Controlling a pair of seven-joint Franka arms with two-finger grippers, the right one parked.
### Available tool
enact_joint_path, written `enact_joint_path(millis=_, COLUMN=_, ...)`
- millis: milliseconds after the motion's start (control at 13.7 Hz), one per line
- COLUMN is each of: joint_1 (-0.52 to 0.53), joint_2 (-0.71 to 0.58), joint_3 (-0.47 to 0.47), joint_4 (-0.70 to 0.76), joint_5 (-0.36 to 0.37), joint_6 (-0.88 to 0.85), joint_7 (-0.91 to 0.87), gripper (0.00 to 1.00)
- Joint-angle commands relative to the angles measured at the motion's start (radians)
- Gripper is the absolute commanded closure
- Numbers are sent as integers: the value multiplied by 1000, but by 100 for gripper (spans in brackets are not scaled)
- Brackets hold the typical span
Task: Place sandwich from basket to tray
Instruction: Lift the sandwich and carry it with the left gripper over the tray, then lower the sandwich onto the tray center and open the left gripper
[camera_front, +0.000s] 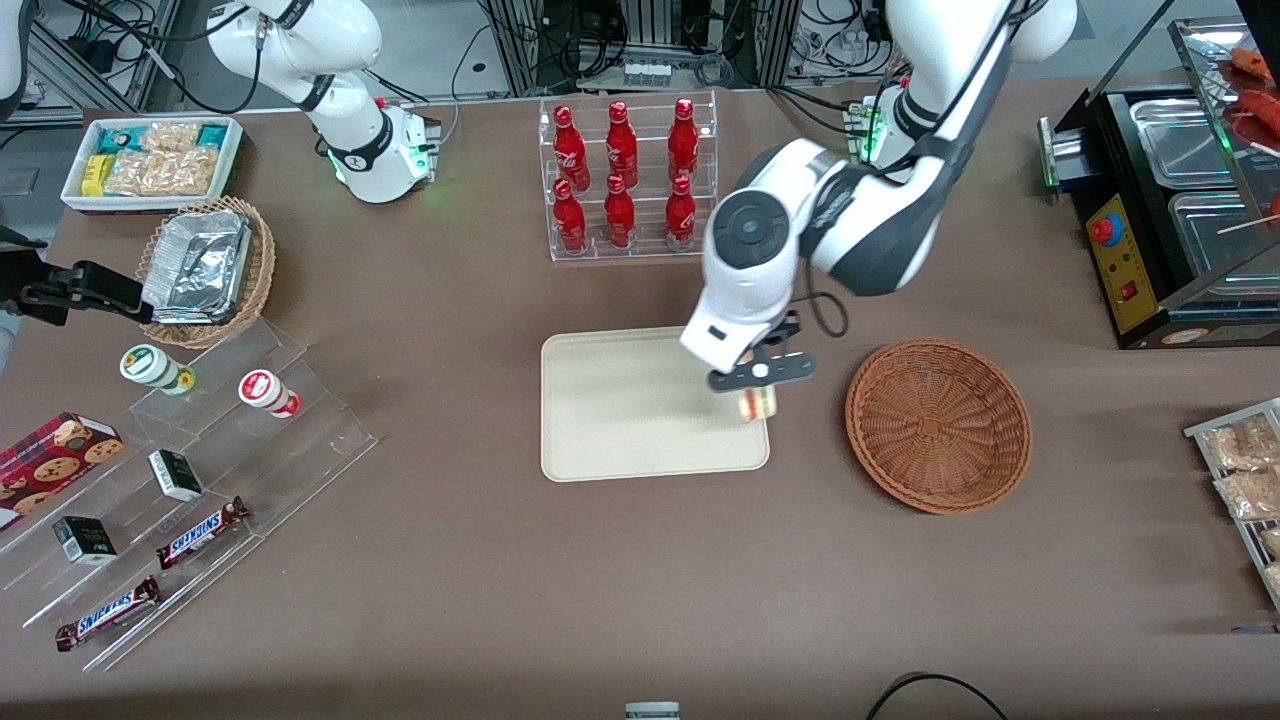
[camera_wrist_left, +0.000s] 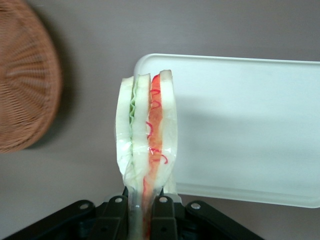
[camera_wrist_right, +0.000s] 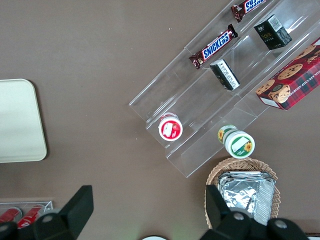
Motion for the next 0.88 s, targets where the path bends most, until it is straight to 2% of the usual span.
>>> enact_joint_path(millis=0, joint_1=-51, joint_2=91, joint_3=11, joint_4=69, joint_5=8, joint_6=70, joint_7=-10, gripper=100)
enact_joint_path(millis=366, joint_1=-111, joint_2=186, joint_3=13, joint_4=65, joint_5=10, joint_6=243, joint_7=-15, gripper=100)
enact_joint_path(millis=805, joint_1=-140, joint_2=267, joint_3=13, joint_4=69, joint_5=17, joint_6=296, joint_7=-19, gripper=100)
